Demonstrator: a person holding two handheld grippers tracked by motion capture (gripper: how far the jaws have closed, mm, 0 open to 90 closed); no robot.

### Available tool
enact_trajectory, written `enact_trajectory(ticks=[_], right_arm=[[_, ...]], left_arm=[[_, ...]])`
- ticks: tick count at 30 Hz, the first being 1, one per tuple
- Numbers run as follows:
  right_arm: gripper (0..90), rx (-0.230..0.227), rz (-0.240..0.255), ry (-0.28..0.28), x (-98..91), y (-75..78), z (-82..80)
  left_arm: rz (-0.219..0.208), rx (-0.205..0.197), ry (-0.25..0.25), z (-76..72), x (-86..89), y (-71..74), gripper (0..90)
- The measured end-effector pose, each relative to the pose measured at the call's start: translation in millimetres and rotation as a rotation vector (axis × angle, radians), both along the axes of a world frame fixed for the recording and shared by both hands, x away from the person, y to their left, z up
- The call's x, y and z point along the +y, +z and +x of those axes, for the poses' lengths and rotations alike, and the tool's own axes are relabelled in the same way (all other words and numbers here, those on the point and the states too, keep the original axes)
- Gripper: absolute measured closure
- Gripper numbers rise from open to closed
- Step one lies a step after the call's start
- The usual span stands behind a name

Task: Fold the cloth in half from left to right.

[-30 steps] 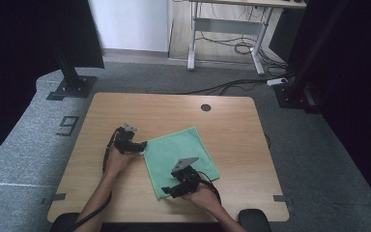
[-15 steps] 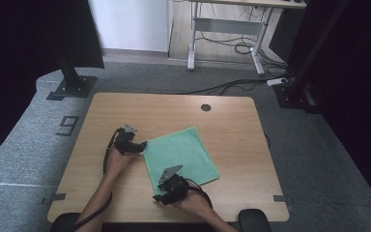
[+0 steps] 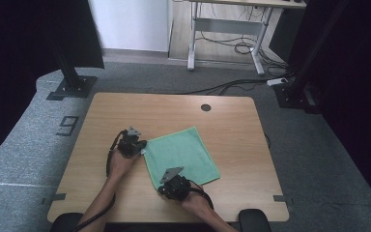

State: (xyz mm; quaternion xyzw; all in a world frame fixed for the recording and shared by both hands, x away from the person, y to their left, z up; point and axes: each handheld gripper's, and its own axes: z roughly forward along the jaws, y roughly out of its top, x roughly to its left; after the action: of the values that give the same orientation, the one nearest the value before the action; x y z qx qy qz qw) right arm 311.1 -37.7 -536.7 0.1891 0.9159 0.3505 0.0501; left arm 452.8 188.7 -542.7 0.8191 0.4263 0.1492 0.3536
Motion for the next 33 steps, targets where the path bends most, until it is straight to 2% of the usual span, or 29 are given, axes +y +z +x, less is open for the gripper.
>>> enact_trajectory(ticks=[2, 5, 7, 17, 22, 26, 33], right_arm=[[86.7, 0.002, -0.001, 0.003, 0.2, 0.5, 0.0], [86.9, 0.026, 0.019, 0.025, 1.2, 0.7, -0.9], [86.9, 0.015, 0.004, 0.033, 4.3, 1.0, -2.6], [86.9, 0.033, 0.044, 0.089, 26.9, 10.7, -4.2], [86.9, 0.015, 0.05, 0.122, 38.5, 19.1, -7.3], [86.9, 0.003, 0.06, 0.102, 28.4, 25.1, -5.5], [87.0, -0.01, 0.096, 0.042, 2.1, 33.1, 0.4]], left_arm=[[-0.007, 0.006, 0.0, 0.7, 1.4, 0.1, 89.5], [0.004, -0.003, 0.006, -0.2, 3.1, 0.4, 89.4], [0.015, -0.003, 0.009, -0.9, 4.8, 1.7, 89.2], [0.012, 0.002, 0.03, -8.8, 26.9, 14.8, 88.4], [0.019, -0.01, 0.047, -11.9, 35.7, 24.4, 88.3], [0.009, -0.016, 0.043, -7.9, 33.1, 31.4, 88.2], [0.012, -0.022, 0.01, -0.6, 11.1, 39.0, 88.5]])
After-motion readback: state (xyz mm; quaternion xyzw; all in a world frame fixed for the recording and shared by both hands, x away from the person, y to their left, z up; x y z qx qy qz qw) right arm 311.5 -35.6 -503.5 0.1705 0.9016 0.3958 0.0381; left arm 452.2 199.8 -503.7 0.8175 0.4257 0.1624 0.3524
